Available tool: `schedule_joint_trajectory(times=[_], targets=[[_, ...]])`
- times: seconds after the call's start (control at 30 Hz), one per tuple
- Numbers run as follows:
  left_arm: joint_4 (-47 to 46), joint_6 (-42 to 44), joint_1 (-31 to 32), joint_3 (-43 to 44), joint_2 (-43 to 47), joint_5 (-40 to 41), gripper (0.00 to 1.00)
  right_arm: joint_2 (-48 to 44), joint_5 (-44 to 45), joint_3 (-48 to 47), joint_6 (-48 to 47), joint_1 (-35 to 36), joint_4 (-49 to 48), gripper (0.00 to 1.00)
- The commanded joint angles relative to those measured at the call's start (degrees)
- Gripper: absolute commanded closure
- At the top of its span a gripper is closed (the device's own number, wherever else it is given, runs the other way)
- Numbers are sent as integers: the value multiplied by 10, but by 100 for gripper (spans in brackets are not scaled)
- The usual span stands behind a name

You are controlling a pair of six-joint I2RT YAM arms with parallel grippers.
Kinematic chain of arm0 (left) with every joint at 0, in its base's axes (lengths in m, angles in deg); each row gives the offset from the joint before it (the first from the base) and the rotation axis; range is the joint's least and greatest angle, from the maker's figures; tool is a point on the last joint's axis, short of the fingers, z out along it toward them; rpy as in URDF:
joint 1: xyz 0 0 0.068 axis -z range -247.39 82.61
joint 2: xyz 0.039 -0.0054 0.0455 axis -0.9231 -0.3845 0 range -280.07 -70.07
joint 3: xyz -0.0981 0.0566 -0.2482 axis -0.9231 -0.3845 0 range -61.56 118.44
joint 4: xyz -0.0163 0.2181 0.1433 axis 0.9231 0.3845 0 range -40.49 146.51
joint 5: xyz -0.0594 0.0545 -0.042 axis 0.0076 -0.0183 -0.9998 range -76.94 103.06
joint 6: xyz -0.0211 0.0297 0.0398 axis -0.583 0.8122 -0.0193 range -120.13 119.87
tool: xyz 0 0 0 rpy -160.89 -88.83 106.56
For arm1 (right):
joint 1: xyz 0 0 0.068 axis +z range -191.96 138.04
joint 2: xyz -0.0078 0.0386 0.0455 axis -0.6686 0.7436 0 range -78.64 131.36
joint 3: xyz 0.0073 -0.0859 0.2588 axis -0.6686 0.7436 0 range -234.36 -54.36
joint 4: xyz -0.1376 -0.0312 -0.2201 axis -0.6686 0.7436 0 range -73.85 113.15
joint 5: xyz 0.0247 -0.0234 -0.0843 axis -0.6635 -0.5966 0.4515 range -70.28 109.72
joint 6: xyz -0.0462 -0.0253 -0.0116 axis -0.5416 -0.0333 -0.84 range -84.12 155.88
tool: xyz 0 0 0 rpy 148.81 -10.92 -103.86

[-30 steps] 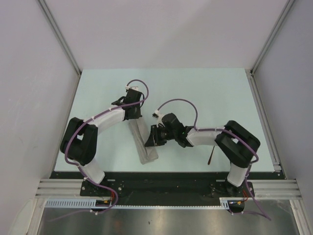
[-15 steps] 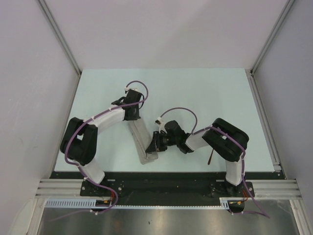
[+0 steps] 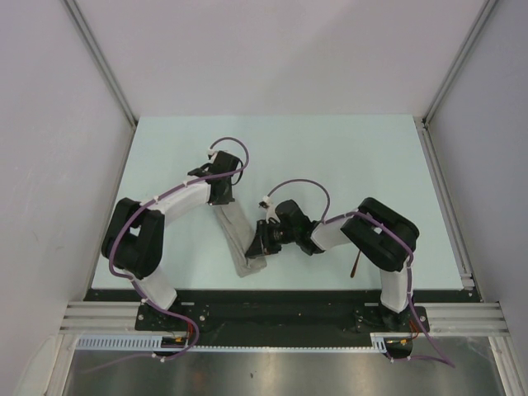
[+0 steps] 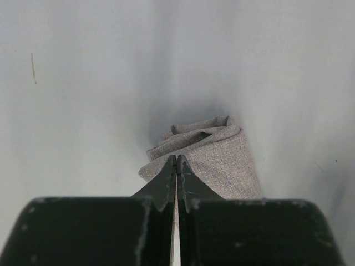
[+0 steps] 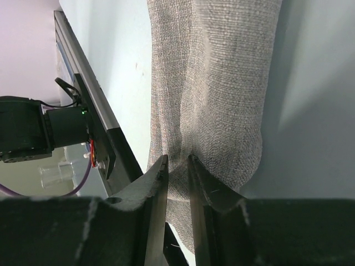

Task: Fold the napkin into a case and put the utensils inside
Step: Fold the 2/3-rectangle-folded napkin at the center of the board, then stuff the top corner of the smaller-rectangle-folded napkin into the folded napkin.

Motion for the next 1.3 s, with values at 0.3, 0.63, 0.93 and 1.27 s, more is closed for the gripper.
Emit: schedule_joint_trajectory(times=[0.3, 0.63, 0.93, 1.27], targets=[[-27, -16, -5, -23, 0, 48, 100, -8, -11, -60, -54, -3, 105, 72], [-32, -15, -6, -33, 19, 57, 100, 34, -21, -226, -73, -52, 189, 66], [-26, -14, -9, -31, 18, 61, 100, 111, -41, -306, -44, -57, 178, 66], [-8, -26, -12, -10, 15, 57, 100, 146, -38, -270, -47, -53, 162, 67]])
